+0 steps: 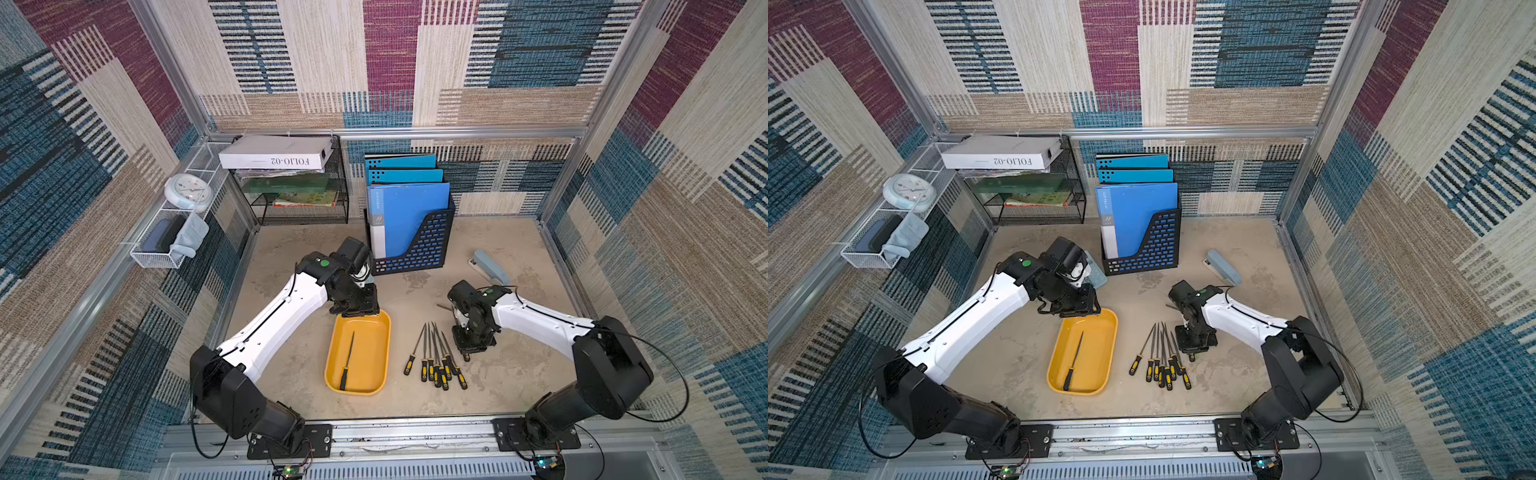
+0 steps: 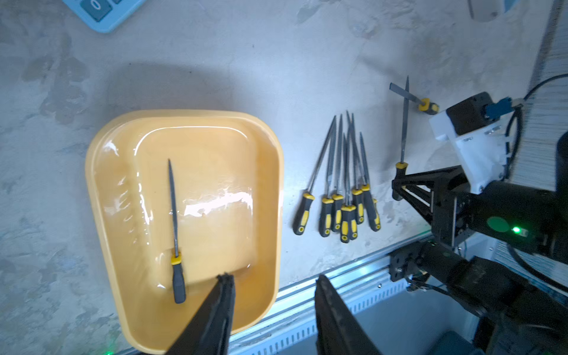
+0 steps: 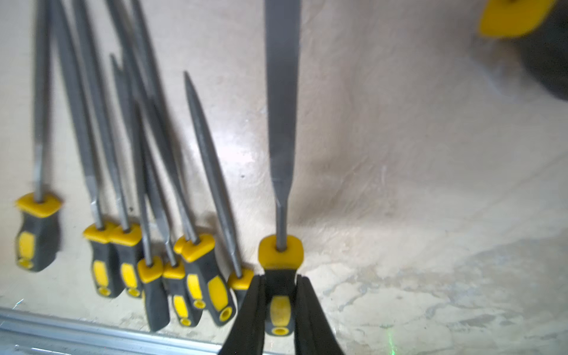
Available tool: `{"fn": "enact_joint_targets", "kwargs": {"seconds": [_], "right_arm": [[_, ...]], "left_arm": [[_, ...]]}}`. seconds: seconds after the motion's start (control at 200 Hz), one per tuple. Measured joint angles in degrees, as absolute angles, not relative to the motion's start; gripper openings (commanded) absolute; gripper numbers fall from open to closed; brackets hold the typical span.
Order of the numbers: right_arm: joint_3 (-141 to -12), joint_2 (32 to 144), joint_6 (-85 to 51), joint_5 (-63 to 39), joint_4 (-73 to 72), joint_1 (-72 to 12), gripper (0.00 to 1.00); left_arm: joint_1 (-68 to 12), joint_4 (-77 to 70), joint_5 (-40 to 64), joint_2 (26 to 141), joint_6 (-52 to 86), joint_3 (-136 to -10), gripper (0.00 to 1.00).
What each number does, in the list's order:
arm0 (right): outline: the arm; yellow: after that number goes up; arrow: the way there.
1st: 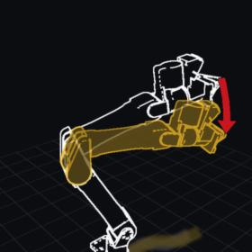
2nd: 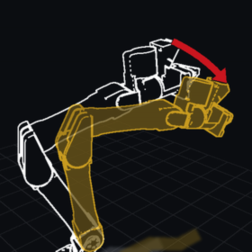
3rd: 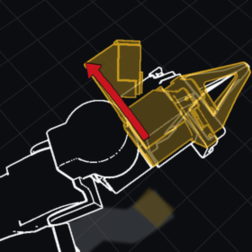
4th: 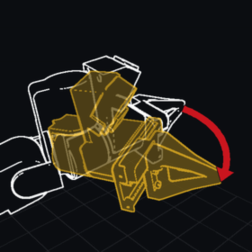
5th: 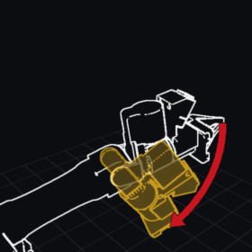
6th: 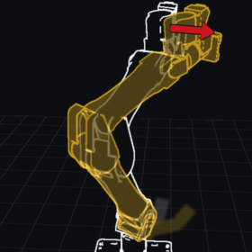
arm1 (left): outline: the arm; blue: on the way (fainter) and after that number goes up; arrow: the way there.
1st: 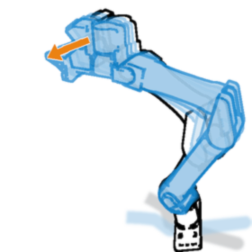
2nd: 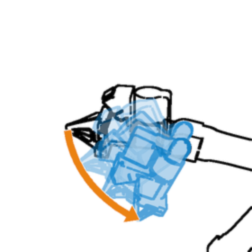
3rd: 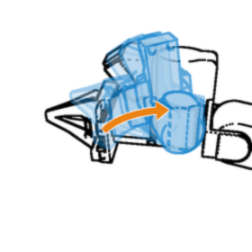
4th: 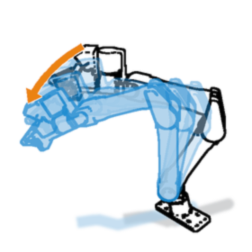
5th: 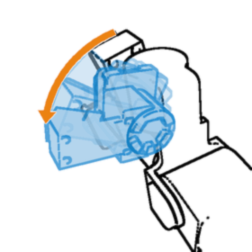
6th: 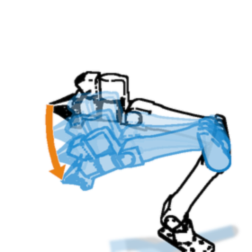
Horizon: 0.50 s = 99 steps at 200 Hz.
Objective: Put the file tool into the storage box
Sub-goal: Pick up the file tool from the center of the board.
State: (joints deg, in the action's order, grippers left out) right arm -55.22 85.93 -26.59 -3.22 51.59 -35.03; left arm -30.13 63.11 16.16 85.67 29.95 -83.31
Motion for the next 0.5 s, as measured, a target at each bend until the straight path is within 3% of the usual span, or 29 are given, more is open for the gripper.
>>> {"fn": "enact_joint_targets", "kwargs": {"seconds": [0.23,0.496], "right_arm": [[-57.95,77.14,-26.98,-10.20,54.28,-36.45,0.10],[-59.00,77.12,-29.30,-17.04,52.47,-37.80,0.10]], "left_arm": [[-30.13,59.27,24.99,87.29,35.22,-85.41,0.48],[-31.35,52.93,33.15,91.55,40.49,-85.49,0.48]]}}
